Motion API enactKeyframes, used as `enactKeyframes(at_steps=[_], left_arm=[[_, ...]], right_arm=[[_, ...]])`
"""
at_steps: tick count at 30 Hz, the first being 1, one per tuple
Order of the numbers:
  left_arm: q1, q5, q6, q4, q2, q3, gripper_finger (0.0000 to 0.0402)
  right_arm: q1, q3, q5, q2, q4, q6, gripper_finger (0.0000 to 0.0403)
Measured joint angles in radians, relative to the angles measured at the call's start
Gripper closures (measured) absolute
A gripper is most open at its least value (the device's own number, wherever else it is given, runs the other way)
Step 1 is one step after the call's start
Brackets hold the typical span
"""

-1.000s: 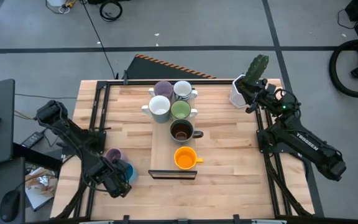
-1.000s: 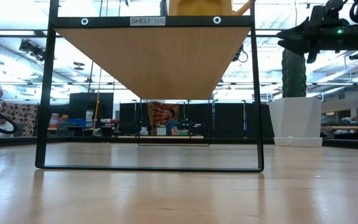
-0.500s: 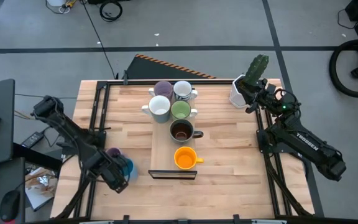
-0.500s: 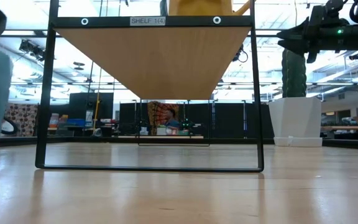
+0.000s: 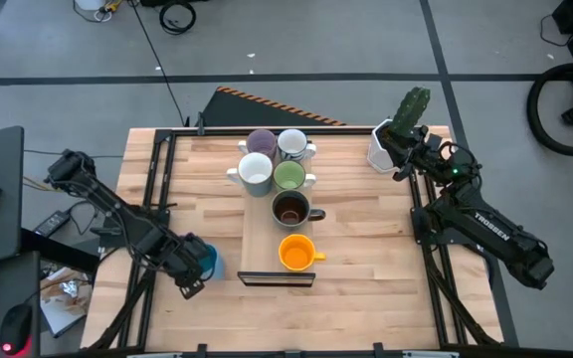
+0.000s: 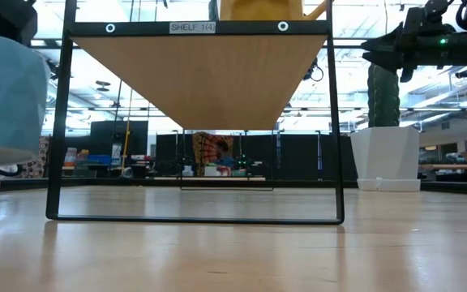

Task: Place coffee mugs
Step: Put the blue mug on the shelf

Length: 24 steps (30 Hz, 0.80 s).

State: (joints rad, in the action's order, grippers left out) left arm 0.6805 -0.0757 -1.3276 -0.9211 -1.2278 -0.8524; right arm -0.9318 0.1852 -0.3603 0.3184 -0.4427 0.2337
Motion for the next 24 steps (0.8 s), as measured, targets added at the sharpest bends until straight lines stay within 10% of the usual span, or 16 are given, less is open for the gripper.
enactKeyframes(at_steps=[24], left_arm=[[-0.198, -0.006, 0.304, -0.039, 0.139, 0.000, 0.0349]], right_arm=[[0.000, 0.000, -0.001, 0.000, 0.003, 0.032, 0.0214]])
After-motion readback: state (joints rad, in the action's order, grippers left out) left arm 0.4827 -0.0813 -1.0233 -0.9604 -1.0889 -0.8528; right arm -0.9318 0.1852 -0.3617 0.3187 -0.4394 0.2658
